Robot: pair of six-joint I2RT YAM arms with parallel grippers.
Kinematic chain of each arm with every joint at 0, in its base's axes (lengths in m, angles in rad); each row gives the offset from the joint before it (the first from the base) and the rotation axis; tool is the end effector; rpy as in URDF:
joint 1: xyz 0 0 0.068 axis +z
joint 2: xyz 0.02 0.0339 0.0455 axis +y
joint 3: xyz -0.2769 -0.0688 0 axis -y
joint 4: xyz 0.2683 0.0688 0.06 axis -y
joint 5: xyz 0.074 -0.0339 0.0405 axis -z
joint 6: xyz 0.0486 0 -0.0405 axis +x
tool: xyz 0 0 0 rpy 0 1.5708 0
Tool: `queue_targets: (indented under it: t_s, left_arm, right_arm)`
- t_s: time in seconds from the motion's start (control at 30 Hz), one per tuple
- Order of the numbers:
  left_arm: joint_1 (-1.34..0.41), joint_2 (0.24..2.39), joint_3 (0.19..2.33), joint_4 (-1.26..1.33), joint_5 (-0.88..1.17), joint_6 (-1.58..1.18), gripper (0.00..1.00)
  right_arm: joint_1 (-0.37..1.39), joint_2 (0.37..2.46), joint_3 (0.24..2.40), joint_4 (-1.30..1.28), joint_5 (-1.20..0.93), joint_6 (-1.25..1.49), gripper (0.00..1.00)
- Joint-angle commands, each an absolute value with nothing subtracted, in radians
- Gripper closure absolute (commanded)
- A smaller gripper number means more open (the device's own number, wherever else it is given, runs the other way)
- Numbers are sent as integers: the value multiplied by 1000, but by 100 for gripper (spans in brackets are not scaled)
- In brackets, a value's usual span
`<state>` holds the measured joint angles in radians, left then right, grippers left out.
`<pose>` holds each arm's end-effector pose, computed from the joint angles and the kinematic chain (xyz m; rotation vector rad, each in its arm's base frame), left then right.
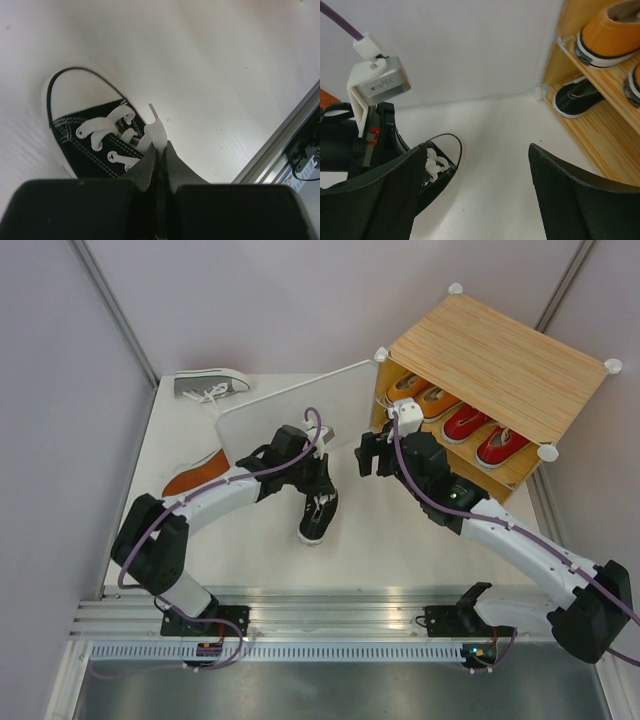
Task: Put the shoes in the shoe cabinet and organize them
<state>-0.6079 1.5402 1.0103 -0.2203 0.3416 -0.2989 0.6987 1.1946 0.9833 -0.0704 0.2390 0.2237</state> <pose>0.2870 -0.2195 0.2248 0.5511 2.3600 -0.8352 0.2445 0.1904 0.3397 -0.2741 1.8451 0.4217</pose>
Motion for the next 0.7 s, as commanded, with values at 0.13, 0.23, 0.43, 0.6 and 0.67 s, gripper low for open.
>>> queue_targets:
  t_s: [0.13, 0.23, 0.43, 0.6, 0.67]
  left_arm:
    - [-664, 1681, 1203, -43, 357, -258, 63]
    - [-664, 1700, 1207, -54, 335, -258, 36]
    - [-660, 1641, 1216, -156, 184, -227, 14]
    - [-635, 1534, 1174, -239, 69, -253, 15]
    - [-597, 1508, 1161, -271, 34, -273, 16]
  right_arm:
    - [701, 1028, 861, -182, 370, 189, 14]
    - [701, 1003, 839, -216, 309, 184, 14]
    - [701, 994, 827, -245, 142, 181, 14]
    - [701, 1041, 854, -351, 3, 183, 14]
    - [703, 1077, 865, -391, -66, 193, 15]
